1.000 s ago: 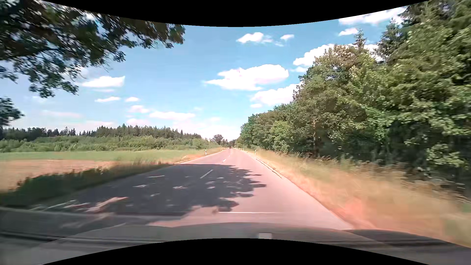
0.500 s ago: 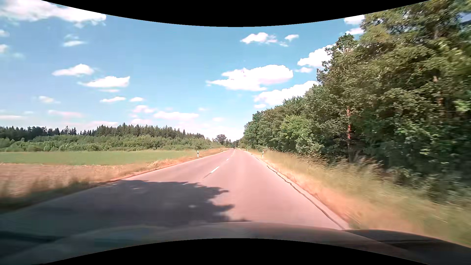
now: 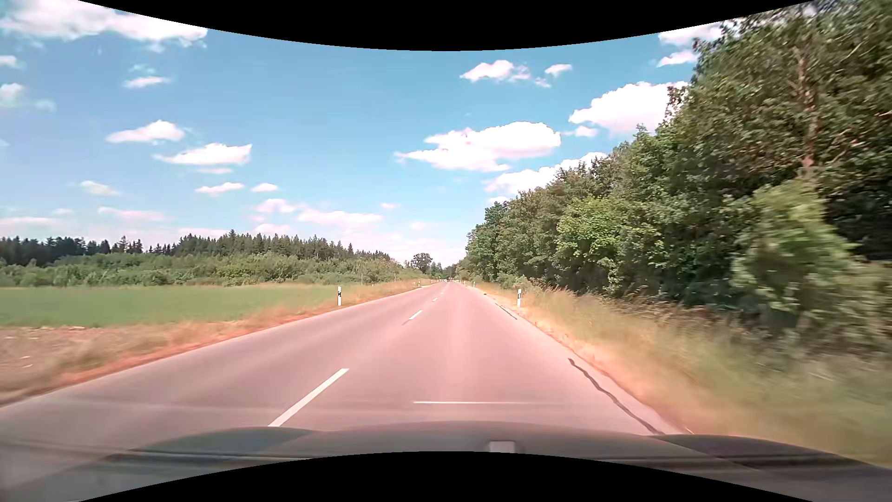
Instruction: Follow the waypoints while adhering to traffic rules and regulations
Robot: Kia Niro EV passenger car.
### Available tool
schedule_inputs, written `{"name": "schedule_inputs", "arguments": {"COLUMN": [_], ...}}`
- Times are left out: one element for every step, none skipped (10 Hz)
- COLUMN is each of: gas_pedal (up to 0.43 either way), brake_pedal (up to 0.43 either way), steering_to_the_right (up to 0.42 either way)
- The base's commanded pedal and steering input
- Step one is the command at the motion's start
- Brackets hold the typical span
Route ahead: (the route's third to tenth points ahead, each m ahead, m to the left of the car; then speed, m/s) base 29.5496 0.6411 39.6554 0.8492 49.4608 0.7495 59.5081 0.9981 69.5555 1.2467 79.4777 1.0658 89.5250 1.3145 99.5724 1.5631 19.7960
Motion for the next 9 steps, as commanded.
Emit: {"name": "schedule_inputs", "arguments": {"gas_pedal": [0.268,0.268,0.268,0.268,0.268,0.268,0.268,0.268,0.268], "brake_pedal": [0.000,0.000,0.000,0.000,0.000,0.000,0.000,0.000,0.000], "steering_to_the_right": [-0.004,-0.004,-0.004,-0.004,-0.004,-0.004,-0.004,-0.005,-0.005]}}
